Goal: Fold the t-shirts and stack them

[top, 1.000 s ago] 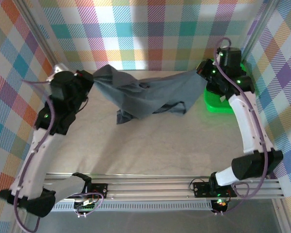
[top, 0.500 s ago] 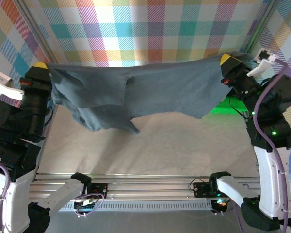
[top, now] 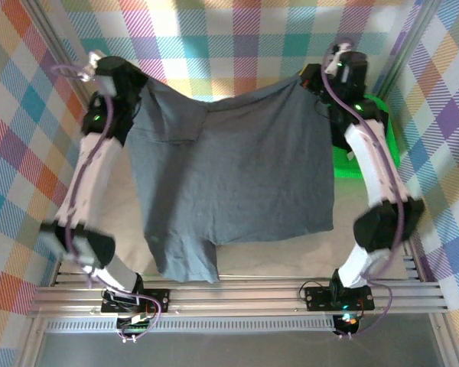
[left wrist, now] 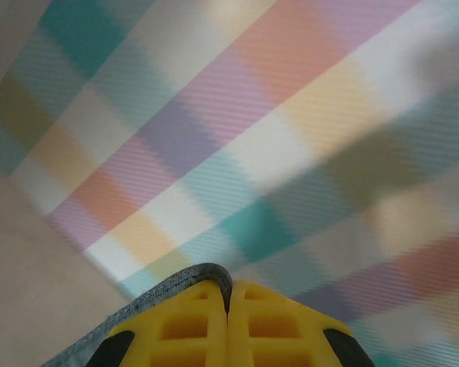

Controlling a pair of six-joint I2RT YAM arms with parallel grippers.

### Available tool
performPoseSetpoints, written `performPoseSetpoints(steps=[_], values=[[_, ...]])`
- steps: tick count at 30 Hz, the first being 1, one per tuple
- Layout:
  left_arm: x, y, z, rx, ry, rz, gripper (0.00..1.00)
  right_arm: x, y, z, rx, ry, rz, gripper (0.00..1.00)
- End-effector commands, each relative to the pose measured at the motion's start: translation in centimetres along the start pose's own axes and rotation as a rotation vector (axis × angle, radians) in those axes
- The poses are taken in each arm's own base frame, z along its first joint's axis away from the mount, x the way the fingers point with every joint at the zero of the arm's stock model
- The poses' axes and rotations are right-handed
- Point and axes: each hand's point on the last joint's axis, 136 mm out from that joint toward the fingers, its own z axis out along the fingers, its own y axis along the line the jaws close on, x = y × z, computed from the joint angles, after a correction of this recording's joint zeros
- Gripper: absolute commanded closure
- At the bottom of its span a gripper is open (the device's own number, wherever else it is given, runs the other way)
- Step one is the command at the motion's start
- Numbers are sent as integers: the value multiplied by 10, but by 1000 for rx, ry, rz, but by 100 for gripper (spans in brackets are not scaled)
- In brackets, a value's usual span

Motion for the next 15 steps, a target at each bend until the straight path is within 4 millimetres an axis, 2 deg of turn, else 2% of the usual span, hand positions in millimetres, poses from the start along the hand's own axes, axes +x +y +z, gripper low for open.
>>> performPoseSetpoints(steps=[1,2,3,4,5,6,8,11,13,15], values=[[16,27,61,-38,85,-30,100,23,-12,48,-11,137,15,97],[27,32,80,-39,138,-39,100,34,-22,65,14,190,31,85],[43,41,102,-54,198,-38,93,46,-35,78,46,237,43,72],[54,42,115,-50,240,-33,74,55,-43,87,66,271,47,63],[63,44,123,-62,280,-22,48,64,-50,94,82,299,49,57],[73,47,128,-78,311,-11,30,71,-55,97,95,319,48,53],[83,51,123,-110,344,26,26,85,-61,95,111,353,51,51],[93,71,94,-203,368,71,26,111,-70,77,144,392,71,49],[102,99,64,-304,392,92,27,133,-79,56,183,408,99,47],[113,143,27,-437,424,109,30,163,-88,27,218,435,139,46]])
